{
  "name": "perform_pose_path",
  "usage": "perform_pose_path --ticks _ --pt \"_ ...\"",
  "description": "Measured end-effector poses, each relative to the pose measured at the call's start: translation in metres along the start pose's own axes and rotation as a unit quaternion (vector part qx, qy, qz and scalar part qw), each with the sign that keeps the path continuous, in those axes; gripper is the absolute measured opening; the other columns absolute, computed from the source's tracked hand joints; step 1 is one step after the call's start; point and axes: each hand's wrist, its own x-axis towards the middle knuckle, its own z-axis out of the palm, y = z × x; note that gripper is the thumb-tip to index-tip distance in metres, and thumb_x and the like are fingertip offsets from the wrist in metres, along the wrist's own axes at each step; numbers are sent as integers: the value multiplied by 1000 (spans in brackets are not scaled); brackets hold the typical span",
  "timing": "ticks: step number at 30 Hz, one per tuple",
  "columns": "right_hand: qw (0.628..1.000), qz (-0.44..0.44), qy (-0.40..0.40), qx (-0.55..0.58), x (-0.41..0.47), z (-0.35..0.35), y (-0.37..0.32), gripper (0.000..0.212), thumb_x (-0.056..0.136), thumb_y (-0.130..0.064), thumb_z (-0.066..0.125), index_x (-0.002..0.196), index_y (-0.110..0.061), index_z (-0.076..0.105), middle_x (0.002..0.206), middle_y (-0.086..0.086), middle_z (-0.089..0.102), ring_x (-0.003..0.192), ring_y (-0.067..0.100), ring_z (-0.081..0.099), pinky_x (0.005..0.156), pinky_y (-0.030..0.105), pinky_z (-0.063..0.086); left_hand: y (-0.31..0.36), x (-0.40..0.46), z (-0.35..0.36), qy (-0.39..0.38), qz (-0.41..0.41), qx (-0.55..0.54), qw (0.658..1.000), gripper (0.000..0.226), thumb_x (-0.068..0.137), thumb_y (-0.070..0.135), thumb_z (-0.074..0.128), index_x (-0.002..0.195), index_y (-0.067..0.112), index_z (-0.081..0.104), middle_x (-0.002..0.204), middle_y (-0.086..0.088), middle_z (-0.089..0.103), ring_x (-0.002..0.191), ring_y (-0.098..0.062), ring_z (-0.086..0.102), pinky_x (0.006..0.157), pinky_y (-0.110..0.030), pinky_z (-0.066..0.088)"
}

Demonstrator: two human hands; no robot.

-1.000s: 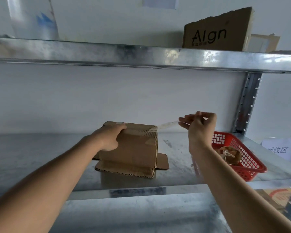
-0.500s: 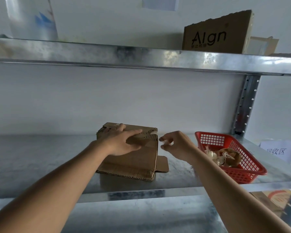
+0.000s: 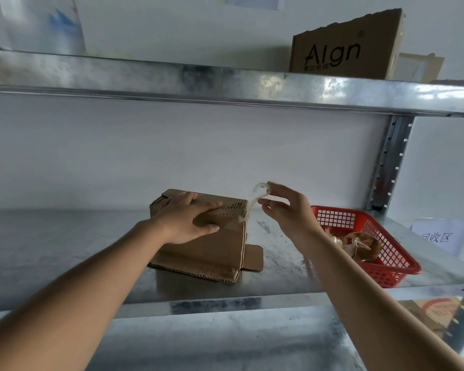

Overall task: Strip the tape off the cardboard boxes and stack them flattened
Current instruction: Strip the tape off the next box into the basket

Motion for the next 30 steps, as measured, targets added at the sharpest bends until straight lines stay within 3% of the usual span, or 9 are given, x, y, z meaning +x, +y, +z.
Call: perform_pose_path --ticks 4,8,11,14,16,20,22,26,30 --pt "997 -50 4 -51 13 5 4 39 99 -4 66 136 -15 66 106 0 76 84 16 78 82 33 64 -1 0 3 8 3 0 1000 67 82 91 38 141 79 8 162 4 20 153 -28 18 122 -54 18" --pt "978 -65 -72 -186 17 17 9 50 101 -18 65 145 -41 55 126 -8 67 93 16 73 86 45 62 -3 1 4 12 4 1 1000 67 81 92 38 139 81 6 164 2 19 155 -30 15 123 -56 16" --pt "957 -76 -132 -248 20 20 14 51 106 -16 54 147 -46 50 133 -7 58 104 19 68 93 46 57 -1 2 2 3 1 -1 1000 67 82 91 39 141 79 9 165 4 17 155 -29 13 122 -56 15" --pt "933 -107 -147 -311 24 18 19 39 104 -10 58 135 -32 66 129 -6 55 108 19 63 90 31 54 -1 3 1 -3 -1 1 1000 68 82 91 39 143 77 12 165 6 17 155 -28 13 122 -55 15" --pt "934 -124 -104 -319 24 18 22 27 98 -11 67 118 -28 76 115 -13 61 90 5 64 74 10 46 -2 4 1 -5 4 -7 1000 68 82 91 40 143 77 12 164 7 18 154 -27 14 121 -55 18" --pt "946 -163 -4 -281 23 18 26 11 90 -9 78 95 -17 83 82 -13 73 66 -9 64 62 3 43 -4 6 1 -2 6 -7 1000 68 81 91 40 142 78 13 163 7 19 153 -28 17 120 -55 22" --pt "954 -158 28 -253 20 18 29 21 89 0 74 87 -19 83 76 -15 74 68 -5 69 65 9 52 -4 7 0 2 1 -10 1000 67 81 90 41 141 79 13 163 7 20 154 -28 18 120 -54 21" --pt "984 -96 47 -139 8 17 42 19 90 -4 74 84 -20 81 73 -4 77 70 15 76 77 41 65 -4 8 0 -2 0 -18 1000 68 79 90 39 141 79 15 166 6 17 155 -29 15 121 -57 23" --pt "988 -105 66 -90 -7 20 49 25 90 -3 76 85 -28 79 76 -3 78 69 14 77 78 44 65 -2 8 0 -5 3 -16 1000 72 78 90 35 145 75 16 169 4 13 155 -33 19 120 -58 30"
